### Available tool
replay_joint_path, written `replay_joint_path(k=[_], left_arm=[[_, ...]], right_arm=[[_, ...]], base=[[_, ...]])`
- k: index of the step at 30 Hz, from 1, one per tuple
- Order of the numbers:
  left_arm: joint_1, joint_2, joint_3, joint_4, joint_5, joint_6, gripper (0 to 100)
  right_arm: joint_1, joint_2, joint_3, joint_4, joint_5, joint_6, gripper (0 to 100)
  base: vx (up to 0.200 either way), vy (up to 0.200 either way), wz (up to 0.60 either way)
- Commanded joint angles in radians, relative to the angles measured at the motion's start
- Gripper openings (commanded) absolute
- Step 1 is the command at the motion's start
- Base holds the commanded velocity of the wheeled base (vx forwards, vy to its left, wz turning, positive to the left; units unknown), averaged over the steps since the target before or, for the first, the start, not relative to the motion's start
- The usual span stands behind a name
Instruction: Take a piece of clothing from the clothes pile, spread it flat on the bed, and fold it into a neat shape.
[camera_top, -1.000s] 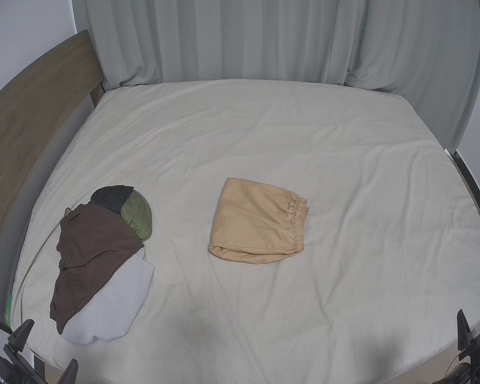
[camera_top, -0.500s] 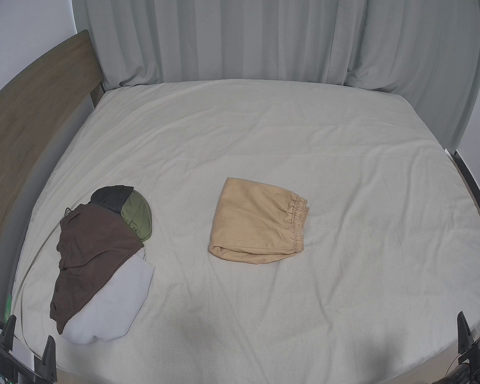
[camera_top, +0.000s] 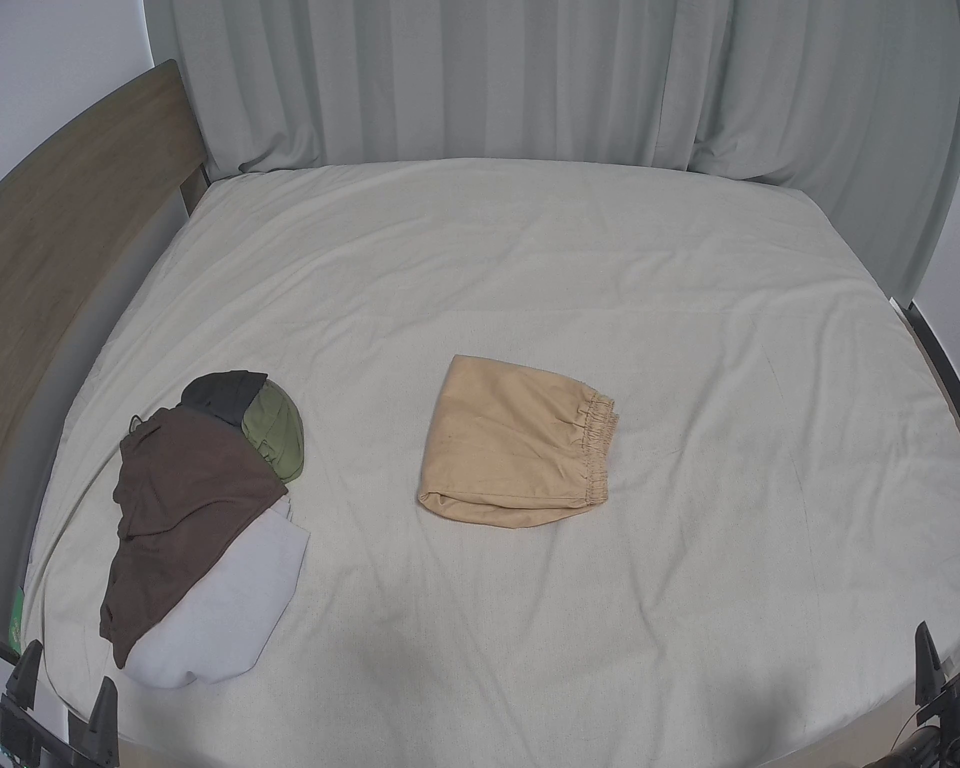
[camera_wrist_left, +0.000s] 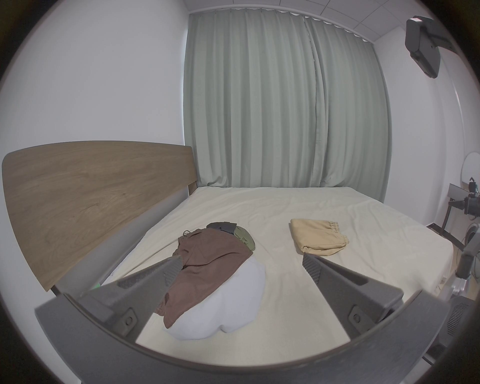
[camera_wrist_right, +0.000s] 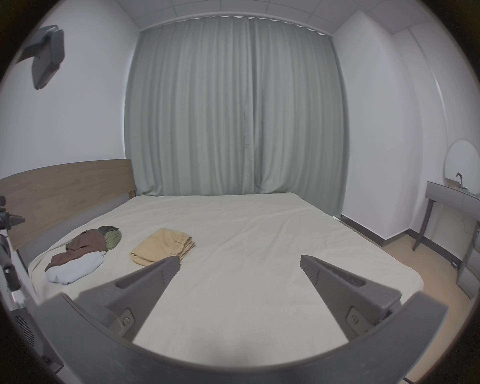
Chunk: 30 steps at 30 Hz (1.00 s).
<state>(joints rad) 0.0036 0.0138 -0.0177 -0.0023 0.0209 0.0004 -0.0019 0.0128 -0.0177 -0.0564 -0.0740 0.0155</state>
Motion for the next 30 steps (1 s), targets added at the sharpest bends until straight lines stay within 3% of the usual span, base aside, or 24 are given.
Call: replay_joint_path(k=[1,7,11,13,15,16,18,19,21,24,27,30], left_arm=[[-0.001,-0.014,0.018,0.002,0.001,-0.005,100],[-0.001,-0.014,0.018,0.001,0.004,-0.010,100],[-0.001,-0.014,0.018,0.001,0.008,-0.014,100],[-0.001,-0.014,0.018,0.001,0.008,-0.014,100],[-0.001,-0.014,0.018,0.001,0.008,-0.016,100],[-0.001,-0.014,0.018,0.001,0.008,-0.016,100],[-0.001,-0.014,0.018,0.001,0.008,-0.016,100],[-0.001,-0.014,0.018,0.001,0.008,-0.014,100],[-0.001,-0.014,0.018,0.001,0.008,-0.014,100],[-0.001,-0.014,0.018,0.001,0.008,-0.014,100],[-0.001,-0.014,0.018,0.001,0.007,-0.014,100],[-0.001,-0.014,0.018,0.001,0.005,-0.011,100]], right_arm=[[-0.001,-0.002,0.018,0.006,0.122,0.000,100],[0.002,-0.004,0.016,0.006,0.102,-0.086,100],[0.000,-0.004,0.018,0.000,-0.090,-0.062,100],[0.000,-0.004,0.018,-0.002,-0.118,-0.063,100],[0.002,-0.002,0.018,0.000,-0.084,-0.063,100],[0.002,-0.002,0.018,0.003,0.005,-0.069,100],[0.002,-0.002,0.018,0.003,0.005,-0.069,100],[0.002,-0.002,-0.005,0.063,0.143,-0.058,100],[0.002,-0.004,-0.013,0.084,0.151,-0.062,100],[0.000,-0.004,-0.002,0.067,0.106,-0.094,100],[0.000,-0.002,0.018,0.007,0.091,-0.086,100],[-0.001,0.000,0.018,0.047,0.089,-0.055,100]], base=[[0.000,0.000,0.00],[0.000,0.000,0.00],[0.000,0.000,0.00],[0.000,0.000,0.00],[0.000,0.000,0.00],[0.000,0.000,0.00],[0.000,0.000,0.00],[0.000,0.000,0.00],[0.000,0.000,0.00],[0.000,0.000,0.00],[0.000,0.000,0.00],[0.000,0.000,0.00]])
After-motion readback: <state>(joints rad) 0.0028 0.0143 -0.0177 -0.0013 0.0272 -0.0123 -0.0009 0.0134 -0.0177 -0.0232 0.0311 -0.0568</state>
